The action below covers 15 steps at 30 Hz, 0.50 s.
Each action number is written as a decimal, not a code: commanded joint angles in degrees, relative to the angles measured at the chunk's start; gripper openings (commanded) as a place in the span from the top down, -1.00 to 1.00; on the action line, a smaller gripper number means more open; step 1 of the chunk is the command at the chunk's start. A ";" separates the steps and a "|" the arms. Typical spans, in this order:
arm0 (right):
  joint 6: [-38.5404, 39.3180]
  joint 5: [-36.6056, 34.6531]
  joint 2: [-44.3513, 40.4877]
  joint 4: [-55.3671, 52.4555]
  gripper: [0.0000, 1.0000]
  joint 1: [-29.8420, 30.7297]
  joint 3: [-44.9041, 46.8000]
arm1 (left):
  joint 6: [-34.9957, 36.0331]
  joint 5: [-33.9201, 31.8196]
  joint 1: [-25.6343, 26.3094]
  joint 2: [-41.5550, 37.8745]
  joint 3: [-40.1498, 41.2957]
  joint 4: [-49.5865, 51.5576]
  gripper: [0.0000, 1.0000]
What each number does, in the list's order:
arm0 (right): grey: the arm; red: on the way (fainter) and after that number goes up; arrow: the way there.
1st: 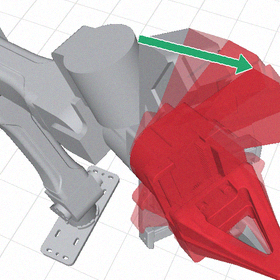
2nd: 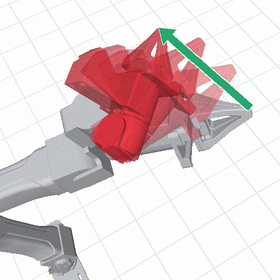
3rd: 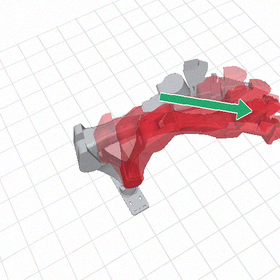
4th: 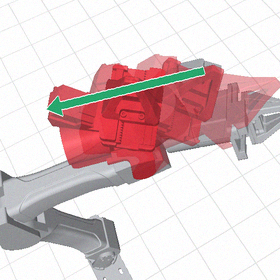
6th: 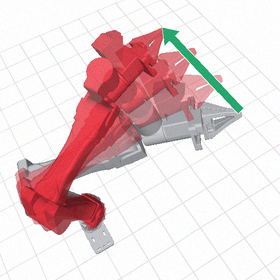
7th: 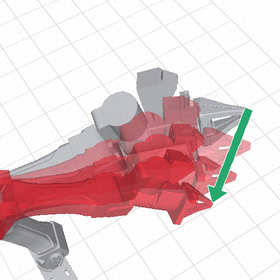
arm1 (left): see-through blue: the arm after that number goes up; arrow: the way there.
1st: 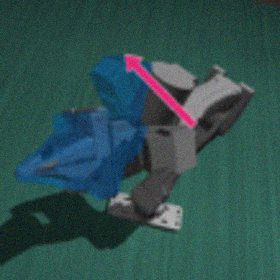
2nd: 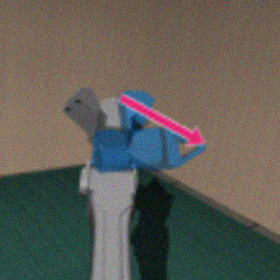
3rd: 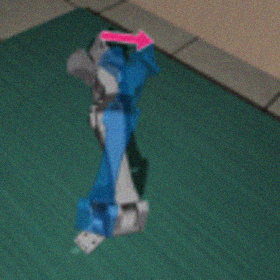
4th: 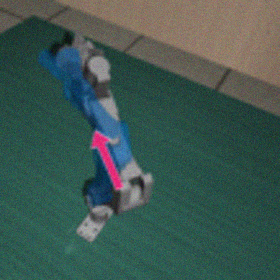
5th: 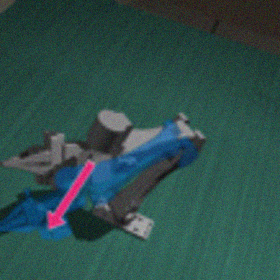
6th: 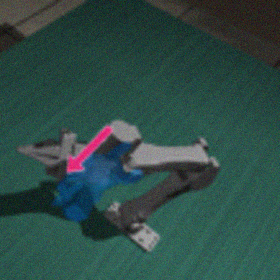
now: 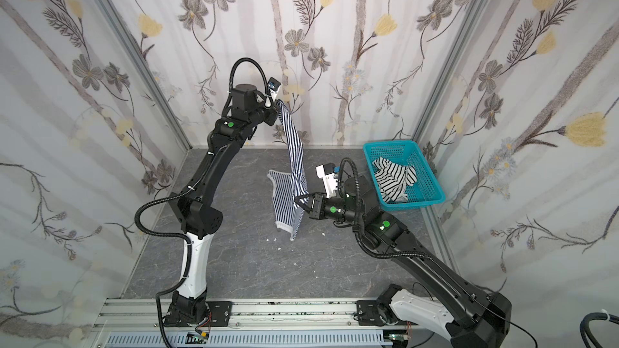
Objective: Fold and stack tank tops
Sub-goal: Smooth out the tank top at the center of the table.
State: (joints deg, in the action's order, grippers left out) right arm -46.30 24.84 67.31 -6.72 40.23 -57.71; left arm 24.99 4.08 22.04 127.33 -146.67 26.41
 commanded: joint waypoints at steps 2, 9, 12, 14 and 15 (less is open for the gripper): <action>1.89 -5.13 -2.01 -4.97 1.00 -3.13 -4.42 | -4.84 2.78 -0.27 -4.64 2.43 -2.52 1.00; 3.33 -4.31 -1.39 -5.94 1.00 -3.56 -10.87 | -8.71 2.60 -1.21 -9.39 2.46 -2.43 1.00; 3.81 -2.69 0.19 -4.78 1.00 -0.45 -12.16 | -10.21 2.50 -3.68 -12.43 4.36 -2.43 1.00; 4.66 -2.43 1.63 -4.36 1.00 2.92 -13.64 | -11.05 3.03 -5.90 -15.29 6.74 -2.46 1.00; 5.09 -2.16 2.42 -3.77 1.00 4.66 -14.26 | -11.11 3.21 -7.03 -16.66 7.96 -2.44 1.00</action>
State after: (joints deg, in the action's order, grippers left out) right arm -43.13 20.86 68.31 -12.88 41.95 -70.30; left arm 16.16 7.31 17.21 113.58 -140.66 26.39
